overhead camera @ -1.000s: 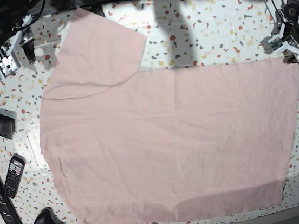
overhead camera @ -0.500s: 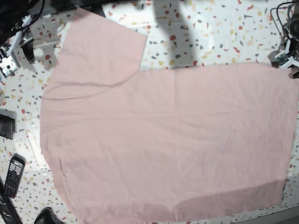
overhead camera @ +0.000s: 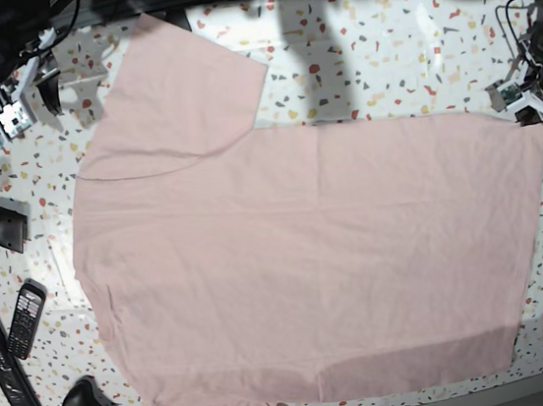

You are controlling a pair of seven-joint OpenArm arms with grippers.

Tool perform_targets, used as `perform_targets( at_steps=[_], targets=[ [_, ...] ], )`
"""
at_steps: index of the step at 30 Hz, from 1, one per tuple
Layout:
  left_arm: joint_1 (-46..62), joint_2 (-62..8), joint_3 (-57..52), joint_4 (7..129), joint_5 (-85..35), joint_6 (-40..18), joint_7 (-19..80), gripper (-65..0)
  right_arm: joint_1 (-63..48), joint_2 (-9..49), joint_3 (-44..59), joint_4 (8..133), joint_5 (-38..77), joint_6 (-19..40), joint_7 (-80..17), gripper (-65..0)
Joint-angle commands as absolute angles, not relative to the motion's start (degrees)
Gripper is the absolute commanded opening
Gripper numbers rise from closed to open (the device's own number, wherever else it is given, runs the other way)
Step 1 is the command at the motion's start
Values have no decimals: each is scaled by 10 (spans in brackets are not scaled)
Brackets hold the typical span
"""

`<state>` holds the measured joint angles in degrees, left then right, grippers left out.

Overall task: Fold the T-shirt properly
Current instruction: 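Move both grippers down to the shirt's shoulder corners and grasp them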

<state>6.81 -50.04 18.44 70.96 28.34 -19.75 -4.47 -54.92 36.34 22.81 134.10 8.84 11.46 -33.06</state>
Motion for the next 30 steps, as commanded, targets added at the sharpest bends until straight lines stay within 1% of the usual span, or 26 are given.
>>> perform_targets(
  at_steps=[1, 3, 5, 7, 11, 14, 17, 23, 26, 30],
  targets=[
    [65, -512, 181, 712, 285, -200, -46, -650, -552, 370, 232, 1350, 76, 129, -319, -332],
    [65, -512, 181, 712, 285, -200, -48, -650, -552, 370, 232, 1350, 68, 174, -311, -332],
    [65, -512, 181, 712, 285, -200, -48, -650, -552, 370, 232, 1350, 35, 246, -286, -332],
    [65, -512, 181, 712, 285, -199, -48, -650, -552, 370, 232, 1350, -1, 293, -263, -333],
    [65, -512, 181, 712, 285, -199, -46, -650, -552, 370, 232, 1350, -71, 312, -255, -333],
    [65, -512, 181, 712, 285, -199, -45, -650, -552, 373, 226, 1350, -117, 312, -241, -334],
    [65, -511, 181, 712, 285, -199, -41, -650, -550, 388, 181, 1316, -177, 307, -223, -334],
    [65, -512, 181, 712, 285, -198, -30, -650, -485, 421, 10, 1220, -341, 211, -249, -334],
    [65, -512, 181, 712, 285, -197, -31, -650, -439, 434, -57, 1177, -365, 184, -259, -334],
    [63, -512, 181, 712, 285, -197, -30, -650, -378, 435, -120, 1129, -374, 183, -262, -334]
  ],
)
